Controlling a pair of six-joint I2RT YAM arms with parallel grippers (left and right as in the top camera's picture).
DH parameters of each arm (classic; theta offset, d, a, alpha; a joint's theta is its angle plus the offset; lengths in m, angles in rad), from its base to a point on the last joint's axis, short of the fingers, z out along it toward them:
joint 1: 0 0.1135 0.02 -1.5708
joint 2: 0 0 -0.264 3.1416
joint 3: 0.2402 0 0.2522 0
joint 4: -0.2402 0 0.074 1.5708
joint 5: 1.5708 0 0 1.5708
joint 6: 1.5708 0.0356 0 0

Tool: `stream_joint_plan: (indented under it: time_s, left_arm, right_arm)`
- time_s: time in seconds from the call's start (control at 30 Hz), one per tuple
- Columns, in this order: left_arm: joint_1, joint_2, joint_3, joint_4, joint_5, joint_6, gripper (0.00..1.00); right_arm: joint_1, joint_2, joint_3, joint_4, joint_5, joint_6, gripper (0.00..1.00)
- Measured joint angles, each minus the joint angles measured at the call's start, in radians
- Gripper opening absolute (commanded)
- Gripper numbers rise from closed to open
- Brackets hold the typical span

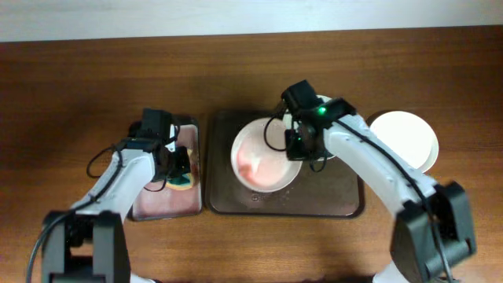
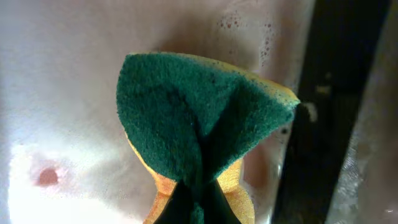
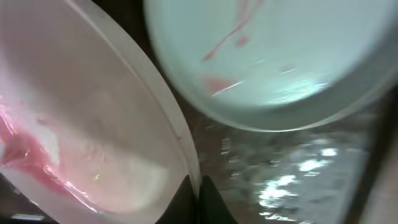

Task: Clean dirty plates on tray and stack at the side
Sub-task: 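Return the sponge to the water tray with the left gripper, then lift the pink plate with the right gripper and stack it on the side plate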

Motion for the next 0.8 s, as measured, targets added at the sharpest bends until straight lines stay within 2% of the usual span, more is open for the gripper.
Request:
stream_joint_plan:
  time_s: [0.03,0.07,0.1,0.13,0.17,0.23,0.53,0.63,0.67,0.7,0.73,0.77,0.8]
  left_arm:
    - [0.000,0.018,0.000,0.011,0.003,0.011,0.02]
    - [0.000,0.029,0.000,0.018,0.003,0.021,0.29]
    - [0.000,0.033,0.000,0.024,0.002,0.026,0.50]
    - [0.000,0.033,0.000,0.028,-0.005,0.037,0.63]
    - [0.000,0.033,0.000,0.033,-0.010,0.037,0.68]
    - [0.000,0.033,0.000,0.042,-0.021,0.039,0.74]
    - [0.000,0.035,0.000,0.140,-0.028,0.047,0.77]
    - [0.000,0.069,0.000,0.158,-0.028,0.047,0.68]
    - [0.000,0.085,0.000,0.166,-0.028,0.048,0.55]
    - [0.000,0.096,0.000,0.171,-0.028,0.047,0.24]
    - [0.000,0.097,0.000,0.179,-0.028,0.051,0.07]
    - [0.000,0.097,0.000,0.196,-0.028,0.048,0.01]
    - [0.000,0.097,0.000,0.202,-0.028,0.049,0.00]
  right_arm:
    - [0.004,-0.021,0.000,-0.002,0.044,0.000,0.04]
    - [0.012,-0.035,0.000,-0.003,0.088,-0.001,0.04]
    - [0.038,-0.058,0.000,-0.003,0.171,0.000,0.04]
    - [0.063,-0.066,0.000,-0.002,0.227,0.000,0.04]
    - [0.098,-0.071,0.000,0.001,0.294,-0.001,0.04]
    - [0.165,-0.071,0.000,0.018,0.402,-0.003,0.04]
    - [0.389,-0.071,0.018,0.042,0.792,-0.005,0.04]
    - [0.425,-0.071,0.034,0.043,0.851,-0.005,0.04]
    - [0.427,-0.071,0.034,0.043,0.857,-0.005,0.04]
    - [0.427,-0.071,0.034,0.043,0.862,-0.006,0.04]
    - [0.427,-0.071,0.034,0.043,0.866,-0.006,0.04]
    - [0.427,-0.071,0.034,0.040,0.869,-0.007,0.04]
    - [0.427,-0.071,0.034,0.039,0.871,-0.007,0.04]
